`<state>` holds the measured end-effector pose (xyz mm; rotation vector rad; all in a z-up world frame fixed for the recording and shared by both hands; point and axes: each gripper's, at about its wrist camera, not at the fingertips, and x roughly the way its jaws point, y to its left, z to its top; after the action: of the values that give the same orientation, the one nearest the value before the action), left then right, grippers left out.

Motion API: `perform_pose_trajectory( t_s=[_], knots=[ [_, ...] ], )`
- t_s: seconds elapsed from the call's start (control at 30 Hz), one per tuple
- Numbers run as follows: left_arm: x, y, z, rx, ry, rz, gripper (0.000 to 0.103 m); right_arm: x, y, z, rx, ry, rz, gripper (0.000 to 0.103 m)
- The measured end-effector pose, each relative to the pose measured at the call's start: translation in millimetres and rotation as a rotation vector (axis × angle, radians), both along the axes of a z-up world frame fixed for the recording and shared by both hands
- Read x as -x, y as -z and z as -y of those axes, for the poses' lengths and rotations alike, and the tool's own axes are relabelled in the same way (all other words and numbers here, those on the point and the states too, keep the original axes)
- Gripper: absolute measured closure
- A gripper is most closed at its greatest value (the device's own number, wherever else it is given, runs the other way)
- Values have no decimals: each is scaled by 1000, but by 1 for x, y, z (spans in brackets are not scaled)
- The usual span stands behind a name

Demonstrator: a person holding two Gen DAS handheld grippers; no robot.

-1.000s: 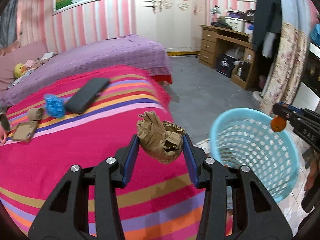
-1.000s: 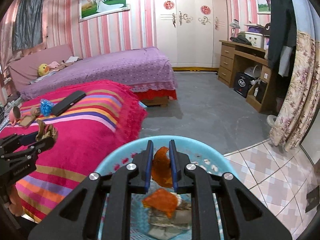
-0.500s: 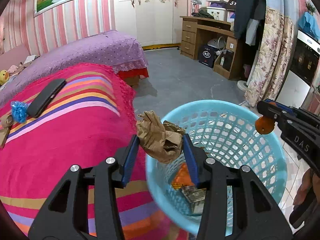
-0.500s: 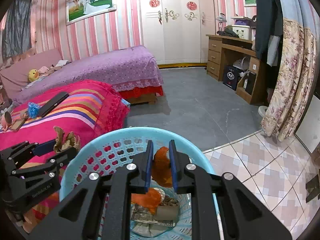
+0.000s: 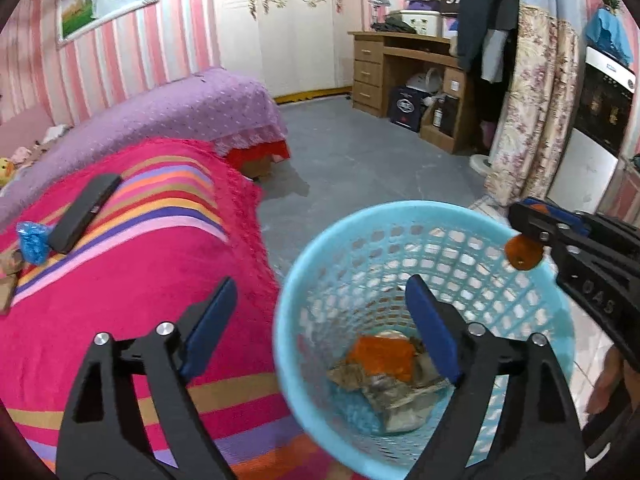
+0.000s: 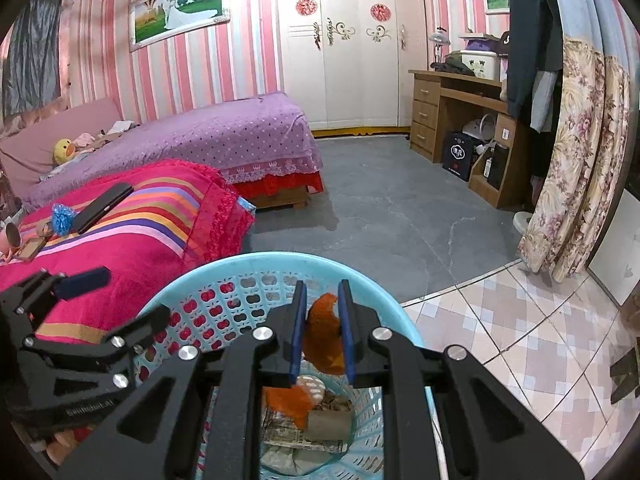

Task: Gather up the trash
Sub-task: 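Open the left gripper to drop the brown paper while the right gripper releases the orange fruit, then move both open grippers back over the items on the bed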

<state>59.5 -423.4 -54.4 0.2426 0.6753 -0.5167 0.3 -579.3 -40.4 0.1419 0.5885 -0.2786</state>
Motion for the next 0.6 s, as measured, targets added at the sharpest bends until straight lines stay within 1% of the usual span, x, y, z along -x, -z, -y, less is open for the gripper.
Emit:
perform_pose_trajectory(
  t_s=[0.2, 0.3, 0.37, 0.4, 0.43, 0.53, 0.57, 0.6],
  knots=[
    [-14, -5, -24, 29, -52, -6, 14, 1, 1, -2, 18, 3, 4, 87],
    [-21, -6, -37, 36, -77, -10, 13, 0, 3, -3, 37, 11, -4, 85],
    [-25, -7, -43, 37, -95, -13, 13, -2, 5, -4, 39, 17, -16, 64],
    [-26, -7, -46, 36, -101, -13, 13, -3, 6, -4, 34, 21, -29, 37],
    [-27, -8, -49, 34, -107, -11, 13, -4, 7, -5, 40, 30, -37, 28],
    [-29, -9, -57, 28, -119, -2, 13, -7, 6, -7, 37, 26, -43, 28],
    [-29, -9, -60, 26, -122, 1, 13, -7, 6, -8, 37, 29, -45, 25],
    [-29, -10, -63, 25, -124, 2, 13, -8, 6, -9, 37, 35, -48, 18]
  ],
)
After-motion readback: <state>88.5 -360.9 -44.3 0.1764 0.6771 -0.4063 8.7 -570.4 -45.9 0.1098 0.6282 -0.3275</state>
